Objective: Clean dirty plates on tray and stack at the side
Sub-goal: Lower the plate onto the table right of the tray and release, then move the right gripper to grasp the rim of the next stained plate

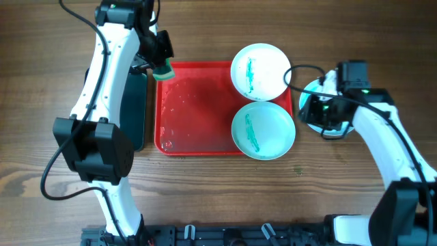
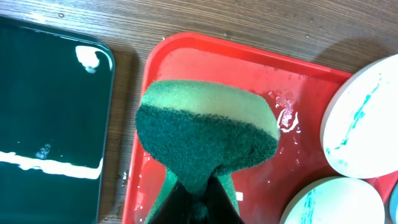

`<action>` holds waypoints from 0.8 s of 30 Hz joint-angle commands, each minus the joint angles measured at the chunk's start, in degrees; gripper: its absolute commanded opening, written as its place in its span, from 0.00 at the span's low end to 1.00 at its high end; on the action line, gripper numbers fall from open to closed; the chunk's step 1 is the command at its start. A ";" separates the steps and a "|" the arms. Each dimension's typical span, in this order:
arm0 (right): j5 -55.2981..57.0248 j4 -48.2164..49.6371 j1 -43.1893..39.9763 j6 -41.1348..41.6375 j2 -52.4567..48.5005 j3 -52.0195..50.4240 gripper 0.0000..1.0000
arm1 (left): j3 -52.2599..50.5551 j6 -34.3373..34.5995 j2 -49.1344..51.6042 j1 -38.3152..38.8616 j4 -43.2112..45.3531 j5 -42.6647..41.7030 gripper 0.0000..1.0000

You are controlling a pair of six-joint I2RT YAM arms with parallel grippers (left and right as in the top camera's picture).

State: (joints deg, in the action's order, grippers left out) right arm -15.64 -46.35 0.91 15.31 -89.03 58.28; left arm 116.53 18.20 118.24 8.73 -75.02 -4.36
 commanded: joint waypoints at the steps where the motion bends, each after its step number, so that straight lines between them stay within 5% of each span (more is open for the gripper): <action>1: 2.43 -0.20 3.91 0.22 -3.26 -0.63 0.32 | 0.70 0.70 -0.15 0.07 0.50 -0.04 0.04; 11: 6.86 -6.08 7.65 1.42 -5.51 -0.68 0.18 | 0.70 0.70 -0.15 0.07 0.70 -0.04 0.04; 24: 8.15 0.52 7.65 2.86 -6.34 -4.55 0.18 | 0.70 0.72 -0.15 0.07 0.66 0.83 0.04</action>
State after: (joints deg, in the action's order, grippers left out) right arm -8.51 -46.96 8.32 17.54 -94.30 55.57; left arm 116.53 18.20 118.24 8.91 -74.54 -4.32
